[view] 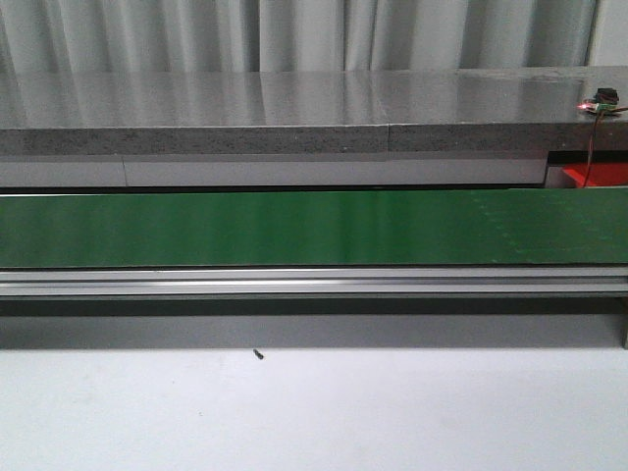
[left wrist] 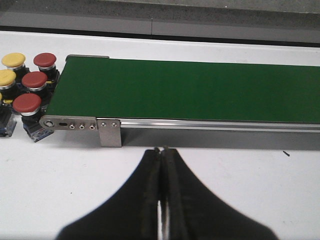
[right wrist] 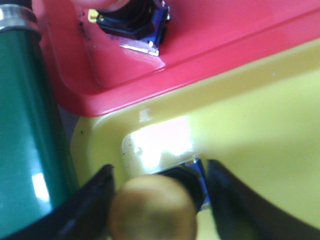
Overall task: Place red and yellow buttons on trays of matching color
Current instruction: 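Lower the yellow button into the yellow tray and release it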
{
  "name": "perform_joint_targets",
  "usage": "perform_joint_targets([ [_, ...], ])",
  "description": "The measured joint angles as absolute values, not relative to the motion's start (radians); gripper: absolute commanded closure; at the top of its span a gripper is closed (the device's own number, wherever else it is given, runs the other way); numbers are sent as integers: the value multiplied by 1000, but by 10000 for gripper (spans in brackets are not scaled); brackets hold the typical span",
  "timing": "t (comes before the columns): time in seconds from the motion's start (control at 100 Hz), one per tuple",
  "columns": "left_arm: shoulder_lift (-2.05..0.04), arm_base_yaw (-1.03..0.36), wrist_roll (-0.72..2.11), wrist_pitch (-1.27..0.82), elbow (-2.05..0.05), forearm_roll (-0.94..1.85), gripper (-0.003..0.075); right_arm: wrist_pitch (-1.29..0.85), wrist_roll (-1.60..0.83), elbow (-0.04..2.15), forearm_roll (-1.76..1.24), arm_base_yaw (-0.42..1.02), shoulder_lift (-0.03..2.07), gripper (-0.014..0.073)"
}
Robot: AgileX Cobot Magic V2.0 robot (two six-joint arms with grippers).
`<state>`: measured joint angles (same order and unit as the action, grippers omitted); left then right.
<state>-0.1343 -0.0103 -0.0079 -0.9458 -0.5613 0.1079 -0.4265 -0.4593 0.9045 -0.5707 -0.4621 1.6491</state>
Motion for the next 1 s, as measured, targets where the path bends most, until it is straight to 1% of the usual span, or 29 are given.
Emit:
perform_joint_targets([
  [0.27, -134, -10, -8, -946, -561, 108, 740, -425, -459, 904, -571, -462, 1627, 67],
  [0.34, -134, -10, -8, -946, -561, 108, 740, -425, -461, 904, -571, -462, 1600, 102],
  [0.38, -134, -10, -8, -946, -561, 108, 740, -425, -461, 904, -571, -462, 1580, 136],
  [0.43, -134, -10, -8, -946, -561, 108, 740, -425, -468, 904, -571, -460, 1555, 192],
  [0.48, -134, -10, -8, -946, -561, 108, 740, -425, -475, 904, -568, -453, 1527, 266],
  [0.53, -134, -10, -8, -946, -561, 108, 740, -427, -482, 904, -566, -439, 1494, 375],
  [0.55, -134, -10, -8, -946, -561, 108, 740, -427, -485, 904, -564, -434, 1485, 404],
  [0.6, -134, -10, -8, -946, -561, 108, 740, -430, -489, 904, -564, -410, 1451, 524],
  [0.68, -134, -10, -8, -946, -561, 108, 740, -441, -501, 904, -557, -374, 1407, 664],
  [1.0, -134, -10, -8, -946, -561, 108, 740, -464, -515, 902, -541, -205, 1283, 662],
])
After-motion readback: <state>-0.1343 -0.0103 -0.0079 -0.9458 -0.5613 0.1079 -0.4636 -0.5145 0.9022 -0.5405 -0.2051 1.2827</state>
